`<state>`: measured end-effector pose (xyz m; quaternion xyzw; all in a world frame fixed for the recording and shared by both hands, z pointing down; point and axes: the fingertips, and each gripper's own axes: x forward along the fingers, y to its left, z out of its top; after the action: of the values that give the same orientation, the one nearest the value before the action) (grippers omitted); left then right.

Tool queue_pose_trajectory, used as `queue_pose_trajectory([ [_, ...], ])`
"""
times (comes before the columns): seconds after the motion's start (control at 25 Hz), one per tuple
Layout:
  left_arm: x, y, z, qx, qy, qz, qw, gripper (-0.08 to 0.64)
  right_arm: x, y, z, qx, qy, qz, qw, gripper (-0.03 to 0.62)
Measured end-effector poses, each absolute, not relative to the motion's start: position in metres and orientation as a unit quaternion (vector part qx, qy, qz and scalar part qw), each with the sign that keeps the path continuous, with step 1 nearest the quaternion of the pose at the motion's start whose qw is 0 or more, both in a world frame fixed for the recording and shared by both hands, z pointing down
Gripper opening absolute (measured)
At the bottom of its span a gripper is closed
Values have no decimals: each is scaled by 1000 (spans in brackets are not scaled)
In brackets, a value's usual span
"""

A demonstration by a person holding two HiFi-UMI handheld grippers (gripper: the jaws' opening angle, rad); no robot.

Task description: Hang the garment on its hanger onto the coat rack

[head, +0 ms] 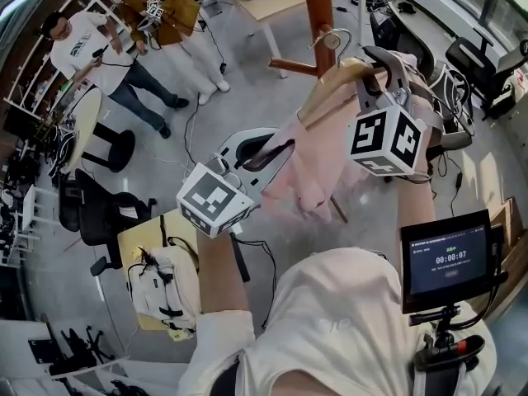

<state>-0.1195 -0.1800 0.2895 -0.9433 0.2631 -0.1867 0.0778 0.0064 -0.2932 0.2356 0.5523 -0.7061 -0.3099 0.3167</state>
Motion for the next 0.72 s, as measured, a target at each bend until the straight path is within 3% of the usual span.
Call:
queue_pose_trajectory([
  [0.72, -127, -191, 315, -944, 270, -187, 37, 74, -2, -305, 273, 530, -722, -282, 344, 87],
])
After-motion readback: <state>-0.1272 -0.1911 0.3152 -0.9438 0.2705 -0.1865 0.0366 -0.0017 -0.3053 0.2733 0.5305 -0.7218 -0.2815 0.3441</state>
